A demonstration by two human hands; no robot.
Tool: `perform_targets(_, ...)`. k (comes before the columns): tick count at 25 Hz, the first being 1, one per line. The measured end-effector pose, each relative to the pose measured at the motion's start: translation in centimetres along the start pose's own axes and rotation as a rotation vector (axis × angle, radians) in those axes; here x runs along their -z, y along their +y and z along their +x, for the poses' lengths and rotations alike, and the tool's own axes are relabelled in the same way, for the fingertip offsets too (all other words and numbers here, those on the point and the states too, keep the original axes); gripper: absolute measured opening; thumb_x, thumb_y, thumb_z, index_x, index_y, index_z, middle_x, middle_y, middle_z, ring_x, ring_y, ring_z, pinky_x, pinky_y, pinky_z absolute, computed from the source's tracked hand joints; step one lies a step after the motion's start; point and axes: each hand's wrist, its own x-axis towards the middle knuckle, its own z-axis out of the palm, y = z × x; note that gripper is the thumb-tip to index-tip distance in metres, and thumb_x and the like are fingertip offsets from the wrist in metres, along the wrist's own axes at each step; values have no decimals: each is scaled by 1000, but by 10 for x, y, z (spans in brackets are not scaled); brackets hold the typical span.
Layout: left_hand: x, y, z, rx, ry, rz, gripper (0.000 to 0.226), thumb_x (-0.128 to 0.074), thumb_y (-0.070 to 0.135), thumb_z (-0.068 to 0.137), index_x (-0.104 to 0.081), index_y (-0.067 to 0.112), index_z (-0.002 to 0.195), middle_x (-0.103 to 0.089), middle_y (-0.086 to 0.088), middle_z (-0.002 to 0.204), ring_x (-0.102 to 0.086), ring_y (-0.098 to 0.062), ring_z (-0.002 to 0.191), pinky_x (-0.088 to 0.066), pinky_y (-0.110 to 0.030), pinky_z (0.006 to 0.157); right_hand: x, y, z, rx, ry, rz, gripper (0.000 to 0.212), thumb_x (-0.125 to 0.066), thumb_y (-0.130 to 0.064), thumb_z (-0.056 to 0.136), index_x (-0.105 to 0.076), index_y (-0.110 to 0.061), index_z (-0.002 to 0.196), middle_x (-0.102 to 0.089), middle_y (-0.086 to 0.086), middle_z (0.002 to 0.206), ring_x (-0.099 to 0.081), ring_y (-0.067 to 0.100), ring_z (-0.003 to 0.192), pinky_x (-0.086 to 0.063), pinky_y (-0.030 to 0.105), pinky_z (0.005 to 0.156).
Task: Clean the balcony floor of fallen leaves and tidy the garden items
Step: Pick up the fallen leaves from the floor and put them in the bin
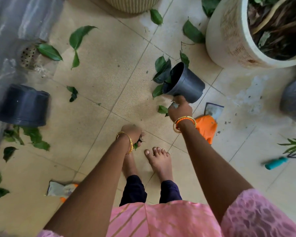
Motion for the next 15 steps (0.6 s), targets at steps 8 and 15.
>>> perform_targets(8,3,-13,12,35,-12,21,12,-47,4,96,-59,8,95,-60,-4,71,-46,-13,53,-36,-16,40,22,-5,21,303,-36,-184,55,-57,4,83,-41,2,136,-40,33,114,-42,29,119,-34,41,94)
perform_targets(15,6,-8,42,-22,4,68,11,-48,4,95,-58,7,95,-60,-4,71,-45,-13,52,-36,-17,40,-59,33,50,19,150,-205,70,-76,-29,76,-37,-20,134,-21,11,145,-25,34,130,-40,44,99)
